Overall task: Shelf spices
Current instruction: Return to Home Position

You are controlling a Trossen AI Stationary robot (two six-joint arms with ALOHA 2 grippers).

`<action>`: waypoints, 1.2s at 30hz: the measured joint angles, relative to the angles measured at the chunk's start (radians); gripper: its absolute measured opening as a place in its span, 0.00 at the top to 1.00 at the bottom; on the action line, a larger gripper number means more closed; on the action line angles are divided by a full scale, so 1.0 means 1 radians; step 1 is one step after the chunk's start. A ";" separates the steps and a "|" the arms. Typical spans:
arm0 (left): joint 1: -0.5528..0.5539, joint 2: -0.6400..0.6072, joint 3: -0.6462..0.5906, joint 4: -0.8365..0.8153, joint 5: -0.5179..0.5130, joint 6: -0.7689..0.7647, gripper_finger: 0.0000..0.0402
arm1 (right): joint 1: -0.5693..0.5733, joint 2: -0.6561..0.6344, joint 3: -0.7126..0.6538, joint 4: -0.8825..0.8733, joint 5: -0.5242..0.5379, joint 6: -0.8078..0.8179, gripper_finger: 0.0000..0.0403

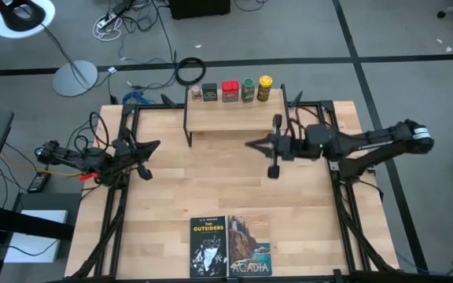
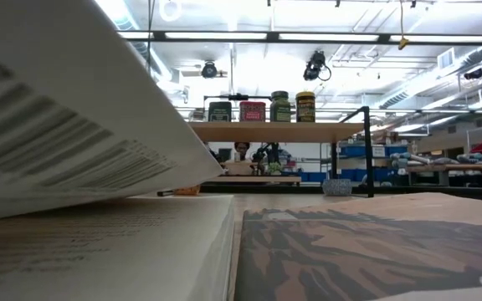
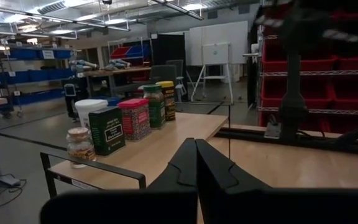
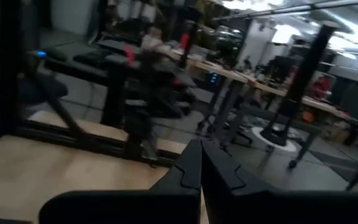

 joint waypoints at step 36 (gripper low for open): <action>0.000 0.000 0.000 0.000 0.008 0.055 1.00 | -0.148 -0.985 -0.696 -0.207 -0.237 0.260 1.00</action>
